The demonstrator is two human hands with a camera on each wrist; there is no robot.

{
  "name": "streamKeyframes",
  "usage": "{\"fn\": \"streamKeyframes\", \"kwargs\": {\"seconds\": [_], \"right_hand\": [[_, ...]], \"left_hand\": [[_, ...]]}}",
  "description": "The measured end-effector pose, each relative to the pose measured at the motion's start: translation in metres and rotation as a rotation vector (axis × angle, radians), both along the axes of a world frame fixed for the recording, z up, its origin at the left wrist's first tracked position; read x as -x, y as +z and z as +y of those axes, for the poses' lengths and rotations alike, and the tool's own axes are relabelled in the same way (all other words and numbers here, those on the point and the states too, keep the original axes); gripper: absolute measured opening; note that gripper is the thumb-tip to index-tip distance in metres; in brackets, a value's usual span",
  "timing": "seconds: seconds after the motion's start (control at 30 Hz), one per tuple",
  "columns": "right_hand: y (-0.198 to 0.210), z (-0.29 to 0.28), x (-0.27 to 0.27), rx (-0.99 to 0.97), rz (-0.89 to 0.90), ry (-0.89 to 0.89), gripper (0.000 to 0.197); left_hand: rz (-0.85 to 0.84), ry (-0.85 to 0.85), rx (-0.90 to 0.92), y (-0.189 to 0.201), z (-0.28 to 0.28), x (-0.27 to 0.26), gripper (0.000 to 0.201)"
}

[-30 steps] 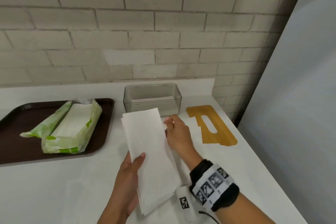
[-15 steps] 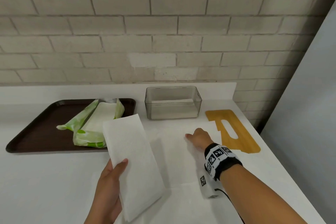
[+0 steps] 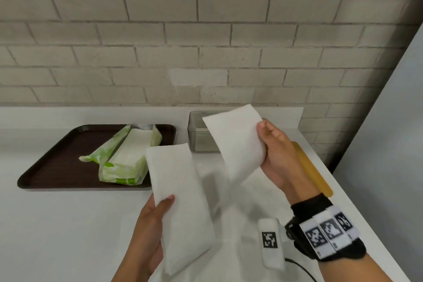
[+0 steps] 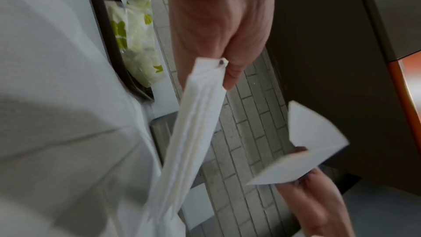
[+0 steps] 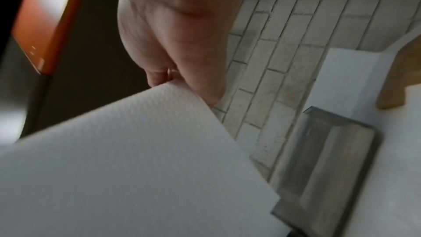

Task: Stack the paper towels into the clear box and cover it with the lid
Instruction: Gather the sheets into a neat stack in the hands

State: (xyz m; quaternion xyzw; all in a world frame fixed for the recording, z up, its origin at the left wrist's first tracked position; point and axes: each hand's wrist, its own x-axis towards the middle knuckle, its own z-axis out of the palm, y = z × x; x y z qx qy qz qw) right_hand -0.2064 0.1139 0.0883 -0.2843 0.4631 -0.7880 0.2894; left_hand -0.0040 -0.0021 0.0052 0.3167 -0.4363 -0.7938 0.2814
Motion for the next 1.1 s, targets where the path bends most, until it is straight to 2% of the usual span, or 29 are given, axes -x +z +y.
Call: {"fn": "streamKeyframes", "kwargs": {"seconds": [0.07, 0.17, 0.23, 0.33, 0.4, 0.43, 0.53, 0.6, 0.63, 0.7, 0.83, 0.97, 1.1], "right_hand": [[0.006, 0.001, -0.015, -0.016, 0.042, -0.064, 0.022], [-0.011, -0.011, -0.033, -0.305, 0.377, -0.309, 0.026], [-0.032, -0.017, -0.038, -0.523, 0.568, -0.388, 0.026], [-0.056, -0.015, -0.04, -0.737, 0.719, -0.449, 0.026], [-0.059, -0.009, -0.038, -0.731, 0.685, -0.42, 0.021], [-0.059, -0.005, -0.035, -0.7, 0.606, -0.383, 0.019], [-0.057, 0.01, -0.029, -0.54, 0.186, -0.099, 0.036], [-0.057, 0.017, -0.03, -0.423, 0.047, 0.043, 0.034], [-0.055, 0.019, -0.032, -0.398, 0.071, 0.039, 0.03], [-0.051, 0.019, -0.037, -0.385, 0.179, -0.096, 0.027], [-0.048, 0.016, -0.043, -0.278, 0.347, -0.29, 0.028], [-0.053, 0.014, -0.045, -0.233, 0.345, -0.298, 0.027], [-0.067, 0.012, -0.042, -0.347, 0.313, -0.263, 0.036]], "left_hand": [[0.011, -0.047, -0.014, 0.005, 0.007, 0.01, 0.028], [0.026, -0.112, -0.031, 0.011, 0.019, 0.025, 0.028], [0.036, -0.149, -0.032, 0.013, 0.028, 0.032, 0.031], [0.049, -0.206, -0.007, 0.011, 0.038, 0.041, 0.046], [0.028, -0.206, 0.102, 0.009, 0.042, 0.045, 0.036], [0.008, -0.187, 0.153, 0.009, 0.043, 0.047, 0.028], [-0.055, -0.126, 0.363, 0.003, 0.042, 0.05, 0.022], [-0.058, -0.076, 0.491, 0.003, 0.042, 0.052, 0.025], [-0.048, -0.05, 0.526, 0.003, 0.042, 0.053, 0.026], [-0.039, -0.009, 0.583, 0.006, 0.044, 0.056, 0.03], [-0.017, 0.028, 0.652, 0.012, 0.047, 0.061, 0.031], [-0.002, 0.047, 0.643, 0.01, 0.045, 0.067, 0.032], [0.002, 0.077, 0.613, 0.006, 0.044, 0.072, 0.034]]}}
